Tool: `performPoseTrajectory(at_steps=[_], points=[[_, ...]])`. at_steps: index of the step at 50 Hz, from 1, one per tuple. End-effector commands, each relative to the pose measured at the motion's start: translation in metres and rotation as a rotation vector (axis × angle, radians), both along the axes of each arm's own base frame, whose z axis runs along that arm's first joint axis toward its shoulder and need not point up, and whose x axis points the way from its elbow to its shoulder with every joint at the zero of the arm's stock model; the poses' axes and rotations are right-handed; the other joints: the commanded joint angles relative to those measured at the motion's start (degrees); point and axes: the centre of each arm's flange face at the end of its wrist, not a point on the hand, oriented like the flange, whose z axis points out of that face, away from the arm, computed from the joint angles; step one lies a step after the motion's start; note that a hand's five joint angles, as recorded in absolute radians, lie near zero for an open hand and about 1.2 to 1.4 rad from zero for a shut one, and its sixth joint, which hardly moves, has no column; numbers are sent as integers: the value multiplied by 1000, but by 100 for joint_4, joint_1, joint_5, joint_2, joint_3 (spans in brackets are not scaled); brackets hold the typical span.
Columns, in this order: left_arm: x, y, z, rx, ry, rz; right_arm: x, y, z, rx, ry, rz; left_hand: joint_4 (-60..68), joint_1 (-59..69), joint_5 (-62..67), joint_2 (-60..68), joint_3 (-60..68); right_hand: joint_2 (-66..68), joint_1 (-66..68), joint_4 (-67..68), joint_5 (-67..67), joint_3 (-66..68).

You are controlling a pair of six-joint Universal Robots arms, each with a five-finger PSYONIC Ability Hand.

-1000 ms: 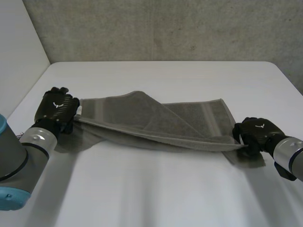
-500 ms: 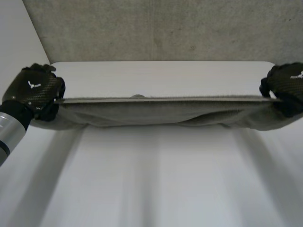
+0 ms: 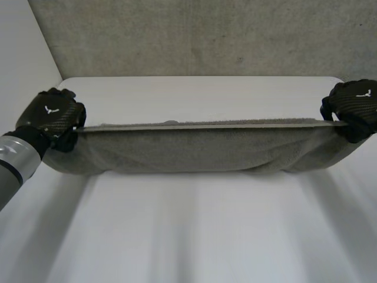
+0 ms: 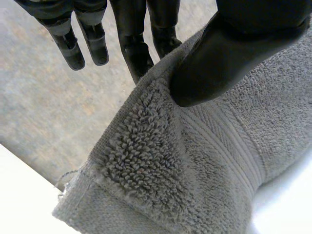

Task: Fold the towel.

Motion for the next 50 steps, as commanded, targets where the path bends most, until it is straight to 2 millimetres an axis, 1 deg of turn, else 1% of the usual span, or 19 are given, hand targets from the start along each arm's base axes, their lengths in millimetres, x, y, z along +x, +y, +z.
performPoseTrajectory(at_steps=[1,9,17,22,24,25,26,27,28,29,32,34,38,40,42,43,44,46,50], points=[[5,14,35,-106,9,9,1,18,20,-24,-4,16,-376,522,346,281,-331,438,432,-435,265,-302],[11,5,45,-126,10,37,4,20,34,-47,-10,41,-376,522,346,281,-331,438,432,-435,265,-302],[11,10,61,-147,12,34,8,26,49,-84,-11,63,-376,522,346,281,-331,438,432,-435,265,-302],[12,8,61,-148,13,40,5,24,38,-43,-13,52,-376,522,346,281,-331,438,432,-435,265,-302],[13,8,57,-137,12,41,4,20,19,25,-11,42,-376,522,346,281,-331,438,432,-435,265,-302],[13,6,48,-105,11,42,4,20,19,26,-11,42,-376,522,346,281,-331,438,432,-435,265,-302],[13,1,36,-60,6,41,5,15,6,75,-11,43,-376,522,346,281,-331,438,432,-435,265,-302],[13,1,35,-59,6,41,5,9,-6,121,-11,44,-376,522,346,281,-331,438,432,-435,265,-302],[12,-3,21,-8,1,40,5,9,-6,122,-11,44,-376,522,346,281,-331,438,432,-435,265,-302],[12,-8,10,31,-2,40,5,5,-16,154,-8,45,-376,522,346,281,-331,438,432,-435,265,-302],[11,-12,0,62,-4,38,6,-1,-28,189,-3,57,-376,522,346,281,-331,438,432,-435,265,-302],[9,-21,-17,112,-13,31,6,-4,-33,204,-5,62,-376,522,346,281,-331,438,432,-435,265,-302],[6,-35,-31,150,-17,33,13,-13,-45,232,-10,82,-376,522,346,281,-331,438,432,-435,265,-302],[4,-42,-39,169,-18,30,28,-19,-56,232,-3,127,-376,522,346,281,-331,438,432,-435,265,-302],[-1,-55,-52,192,-23,20,32,-24,-60,227,1,128,-376,522,346,281,-331,438,432,-435,265,-302],[-1,-55,-53,192,-23,20,33,-31,-65,222,4,119,-376,522,346,281,-331,438,432,-435,265,-302],[-3,-61,-57,197,-23,15,33,-31,-65,222,4,119,-376,522,346,281,-331,438,432,-435,265,-302],[-9,-73,-66,203,-25,4,34,-46,-77,205,10,93,-376,522,346,281,-331,438,432,-435,265,-302],[-13,-87,-73,197,-26,-1,35,-59,-87,183,19,83,-376,522,346,281,-331,438,432,-435,265,-302]])
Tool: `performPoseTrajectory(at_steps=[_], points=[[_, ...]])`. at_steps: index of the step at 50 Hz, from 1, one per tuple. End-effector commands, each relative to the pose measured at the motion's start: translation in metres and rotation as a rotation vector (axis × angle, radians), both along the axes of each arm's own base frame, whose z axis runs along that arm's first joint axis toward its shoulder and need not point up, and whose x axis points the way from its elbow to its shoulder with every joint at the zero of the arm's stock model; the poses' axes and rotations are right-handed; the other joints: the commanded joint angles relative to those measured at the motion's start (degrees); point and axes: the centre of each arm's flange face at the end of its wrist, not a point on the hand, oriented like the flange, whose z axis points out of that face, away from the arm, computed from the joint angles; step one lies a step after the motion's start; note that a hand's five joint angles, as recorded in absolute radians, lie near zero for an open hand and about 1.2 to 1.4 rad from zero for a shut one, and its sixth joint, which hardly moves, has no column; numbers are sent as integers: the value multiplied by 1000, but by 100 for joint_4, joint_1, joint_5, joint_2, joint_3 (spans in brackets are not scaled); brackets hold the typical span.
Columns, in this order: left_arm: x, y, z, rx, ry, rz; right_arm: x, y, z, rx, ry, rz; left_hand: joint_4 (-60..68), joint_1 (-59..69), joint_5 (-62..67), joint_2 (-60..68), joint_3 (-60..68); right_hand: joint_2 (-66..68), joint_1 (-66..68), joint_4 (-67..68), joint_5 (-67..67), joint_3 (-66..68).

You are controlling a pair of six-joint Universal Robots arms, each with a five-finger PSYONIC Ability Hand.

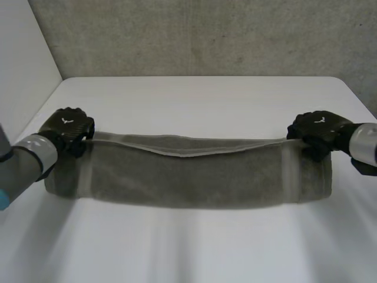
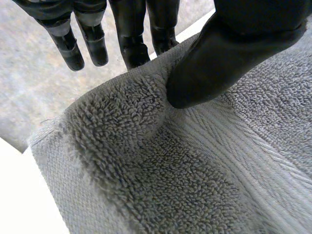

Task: Fold the towel.

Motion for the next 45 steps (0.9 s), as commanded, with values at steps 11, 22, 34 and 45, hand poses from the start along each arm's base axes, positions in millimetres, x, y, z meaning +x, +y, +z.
performPoseTrajectory(at_steps=[11,22,34,45], points=[[-21,-58,-36,-16,-15,3,15,-54,-52,-60,39,-33,-376,521,283,256,-331,438,401,-435,217,-302],[-32,-61,-47,-10,-20,-20,21,-71,-68,-128,45,-47,-376,440,202,175,-331,438,401,-435,217,-302],[-23,-64,-33,-52,-58,100,30,-78,-41,-307,-2,-96,-376,-4405,-4643,-4671,-331,-6562,-6599,-435,-6783,-302],[-17,-42,-10,-62,-46,115,21,-46,17,-377,-190,-175,-376,-4388,-4626,-4654,-331,-6562,-6599,-435,-6783,-302]])
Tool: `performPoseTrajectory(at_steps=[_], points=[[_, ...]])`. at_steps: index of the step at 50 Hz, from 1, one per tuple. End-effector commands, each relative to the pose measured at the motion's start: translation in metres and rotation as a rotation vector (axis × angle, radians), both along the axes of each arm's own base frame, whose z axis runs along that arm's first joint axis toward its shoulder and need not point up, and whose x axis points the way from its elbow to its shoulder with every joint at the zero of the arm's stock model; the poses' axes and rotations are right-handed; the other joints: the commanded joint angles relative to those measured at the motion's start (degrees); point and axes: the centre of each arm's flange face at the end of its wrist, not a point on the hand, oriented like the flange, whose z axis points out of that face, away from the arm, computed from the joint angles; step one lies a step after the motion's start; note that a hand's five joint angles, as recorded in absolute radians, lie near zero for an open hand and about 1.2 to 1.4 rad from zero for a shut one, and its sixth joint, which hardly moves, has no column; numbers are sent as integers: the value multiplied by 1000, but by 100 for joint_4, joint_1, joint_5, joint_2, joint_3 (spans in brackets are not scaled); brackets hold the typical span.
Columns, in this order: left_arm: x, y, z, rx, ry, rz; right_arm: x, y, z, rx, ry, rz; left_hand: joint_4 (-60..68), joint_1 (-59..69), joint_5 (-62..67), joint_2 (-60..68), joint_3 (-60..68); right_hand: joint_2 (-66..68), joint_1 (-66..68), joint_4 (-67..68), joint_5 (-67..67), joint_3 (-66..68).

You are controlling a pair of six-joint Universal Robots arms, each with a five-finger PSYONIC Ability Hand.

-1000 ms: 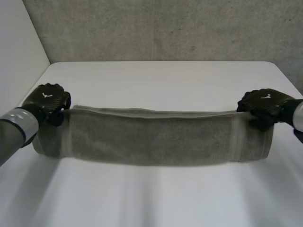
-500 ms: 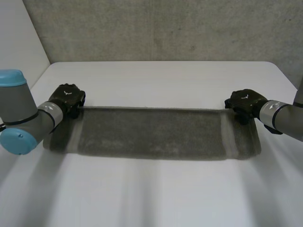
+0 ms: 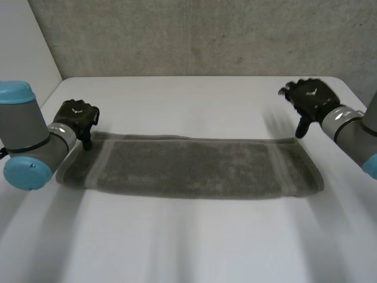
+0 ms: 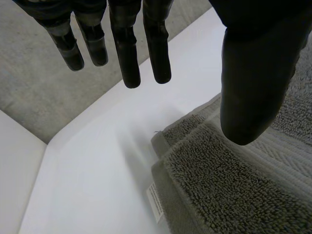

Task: Fold the towel.

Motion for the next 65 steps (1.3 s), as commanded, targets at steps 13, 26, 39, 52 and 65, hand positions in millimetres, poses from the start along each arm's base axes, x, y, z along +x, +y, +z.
performPoseTrajectory(at_steps=[13,26,39,52,65], points=[[20,64,43,-90,54,19,-15,101,7,224,-25,-3,-376,-251,-20,-237,-331,-437,-368,-435,-361,-302],[17,92,19,-4,181,-47,-43,102,-47,303,64,-23,-376,-268,-37,-253,-331,867,936,-435,943,-302],[16,94,16,35,267,-58,-54,81,-76,310,61,-55,-376,-285,-54,-270,-331,2777,2847,-435,2854,-302],[16,96,14,36,266,-58,-77,68,-75,307,39,-103,-376,-335,-104,-321,-331,6563,6632,-435,6639,-302],[24,90,14,20,266,-32,-175,16,-12,167,167,-269,-376,-436,-205,-422,-331,6563,6632,-435,6639,-302]])
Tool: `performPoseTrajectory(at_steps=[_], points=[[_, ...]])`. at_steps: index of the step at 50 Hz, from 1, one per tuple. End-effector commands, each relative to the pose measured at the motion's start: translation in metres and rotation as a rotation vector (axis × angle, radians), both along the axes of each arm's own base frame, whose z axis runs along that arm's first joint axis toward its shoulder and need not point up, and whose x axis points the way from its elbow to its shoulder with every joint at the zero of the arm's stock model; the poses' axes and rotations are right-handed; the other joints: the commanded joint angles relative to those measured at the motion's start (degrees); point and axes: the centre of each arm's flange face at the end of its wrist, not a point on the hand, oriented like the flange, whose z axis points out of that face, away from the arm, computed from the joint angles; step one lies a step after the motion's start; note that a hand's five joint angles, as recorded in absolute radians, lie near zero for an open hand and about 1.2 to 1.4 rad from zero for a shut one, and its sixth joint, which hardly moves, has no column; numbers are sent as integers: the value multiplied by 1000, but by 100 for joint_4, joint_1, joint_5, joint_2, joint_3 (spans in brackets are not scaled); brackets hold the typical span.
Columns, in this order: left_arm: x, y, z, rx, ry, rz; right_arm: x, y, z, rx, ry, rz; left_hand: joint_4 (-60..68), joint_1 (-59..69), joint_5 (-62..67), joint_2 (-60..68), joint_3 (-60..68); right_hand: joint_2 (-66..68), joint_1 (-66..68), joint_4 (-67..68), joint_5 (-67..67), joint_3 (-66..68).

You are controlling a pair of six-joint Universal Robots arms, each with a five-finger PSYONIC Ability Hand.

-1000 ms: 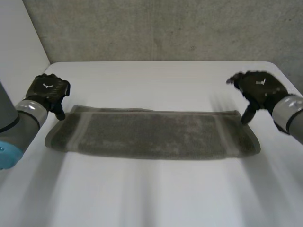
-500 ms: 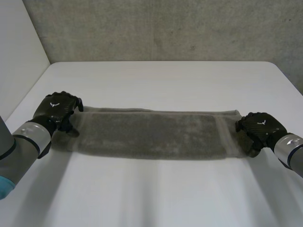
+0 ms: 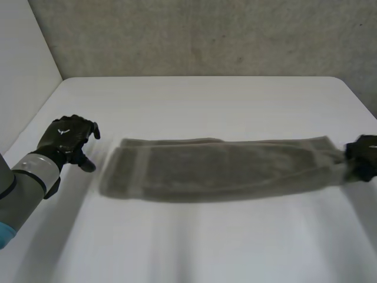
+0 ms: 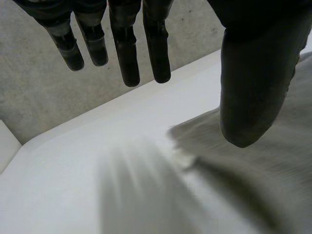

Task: Fold the towel.

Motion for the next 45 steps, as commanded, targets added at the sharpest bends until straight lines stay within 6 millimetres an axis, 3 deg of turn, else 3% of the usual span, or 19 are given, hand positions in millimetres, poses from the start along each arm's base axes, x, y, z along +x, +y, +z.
performPoseTrajectory(at_steps=[1,5,7,8,9,10,11,12,14,15,18,19,21,25,27,29,31,40,45], points=[[2,-2,1,-7,-1,7,-35,-23,41,-71,101,-7,-376,-346,-93,-305,-331,605,449,-435,382,-302],[1,-1,0,-5,-1,5,-23,-29,83,-135,105,27,-376,-363,-110,-322,-331,605,449,-435,382,-302],[2,0,-1,-1,-3,5,21,-22,115,-213,92,125,-376,-379,-126,-339,-331,605,449,-435,382,-302],[2,0,-1,-1,-3,5,22,-22,116,-213,92,126,-376,-396,-143,-355,-331,605,449,-435,382,-302],[2,0,-1,-1,-3,5,60,-12,124,-246,75,215,-376,-396,-143,-356,-331,605,449,-435,382,-302],[2,1,-1,-1,-3,5,60,-12,125,-247,75,216,-376,-413,-160,-372,-331,605,449,-435,382,-302],[2,1,-1,-1,-3,5,104,5,130,-267,58,318,-376,-413,-160,-372,-331,605,449,-435,382,-302],[2,1,-1,-1,-3,5,105,5,130,-267,58,319,-376,-413,-160,-372,-331,605,449,-435,382,-302],[2,0,0,-11,-3,5,173,42,134,-294,51,465,-376,-480,-227,-439,-331,605,449,-435,382,-302],[2,0,0,-11,-3,5,173,43,134,-294,51,466,-376,-480,-227,-440,-331,605,449,-435,382,-302],[2,0,0,-14,-3,6,234,81,120,-280,45,601,-376,-480,-227,-440,-331,605,449,-435,382,-302],[2,0,0,-16,-3,6,234,81,120,-280,45,602,-376,-480,-227,-440,-331,605,449,-435,382,-302],[2,0,0,-16,-3,8,303,133,91,-281,29,791,-376,-497,-244,-456,-331,605,449,-435,382,-302],[2,0,-1,-13,-4,9,337,156,61,-276,25,871,-376,-632,-379,-591,-331,605,449,-435,382,-302],[2,1,-1,-11,-5,9,360,171,27,-263,32,917,-376,-648,-396,-608,-331,-56,-211,-435,-278,-302],[2,1,-1,-11,-5,10,360,171,27,-262,32,917,-376,-699,-446,-658,-331,-62,-218,-435,-285,-302],[0,2,-1,-10,-5,6,366,172,10,-263,54,882,-376,-766,-513,-726,-331,-6395,-6551,-435,-6618,-302],[-10,6,10,-43,5,-30,343,162,62,-341,-84,739,-376,-1002,-749,-961,-331,-6395,-6551,-435,-6618,-302],[-32,15,23,-83,21,-100,286,137,86,-303,-164,582,-376,-1002,-749,-961,-331,-6395,-6551,-435,-6618,-302]])
